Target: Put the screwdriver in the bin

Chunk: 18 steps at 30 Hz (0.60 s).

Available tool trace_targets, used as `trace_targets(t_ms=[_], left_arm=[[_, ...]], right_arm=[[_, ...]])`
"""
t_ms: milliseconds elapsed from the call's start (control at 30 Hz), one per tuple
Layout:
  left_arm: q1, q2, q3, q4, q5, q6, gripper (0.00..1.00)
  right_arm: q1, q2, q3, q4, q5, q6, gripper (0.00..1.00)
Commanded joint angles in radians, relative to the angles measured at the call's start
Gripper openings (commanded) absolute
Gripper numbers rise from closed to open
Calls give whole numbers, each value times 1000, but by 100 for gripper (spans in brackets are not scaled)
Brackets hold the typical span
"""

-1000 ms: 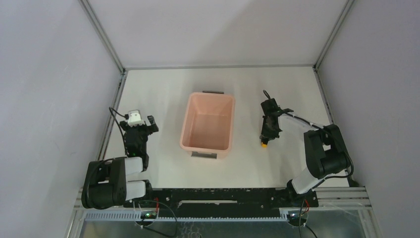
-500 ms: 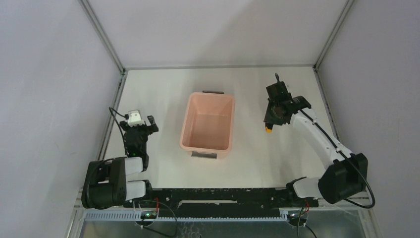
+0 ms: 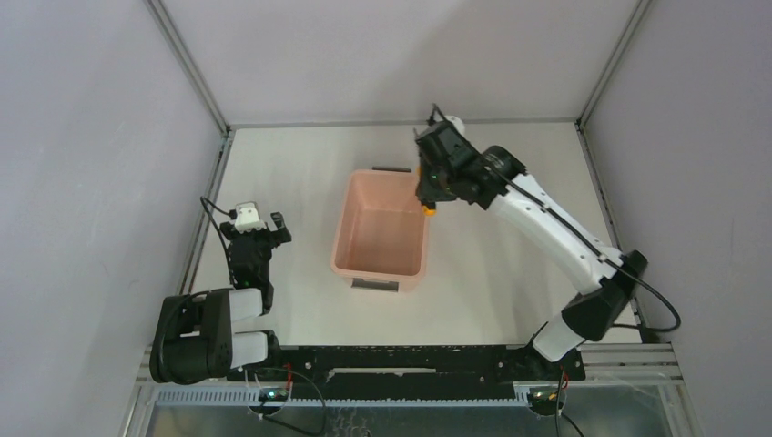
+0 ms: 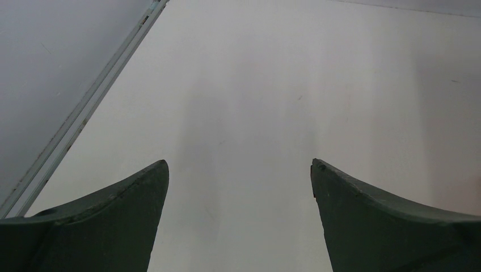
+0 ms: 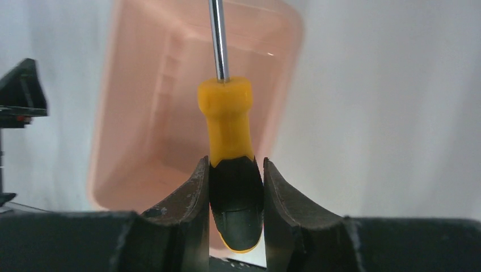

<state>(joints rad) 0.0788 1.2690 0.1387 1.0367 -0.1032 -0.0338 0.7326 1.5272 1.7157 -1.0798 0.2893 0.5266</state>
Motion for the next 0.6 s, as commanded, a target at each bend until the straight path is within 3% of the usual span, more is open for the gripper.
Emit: trace_targets(t_ms=[0, 167, 567], left_arm=[[-5, -12, 46, 35, -9, 17, 100], [-5, -13, 47, 35, -10, 17, 100], [-5, -13, 46, 35, -10, 17, 100]], right_arm=[[66, 108, 118, 107, -10, 32, 0], [100, 194, 97, 185, -7, 113, 0], [135, 369, -186, 386, -39, 325, 0]])
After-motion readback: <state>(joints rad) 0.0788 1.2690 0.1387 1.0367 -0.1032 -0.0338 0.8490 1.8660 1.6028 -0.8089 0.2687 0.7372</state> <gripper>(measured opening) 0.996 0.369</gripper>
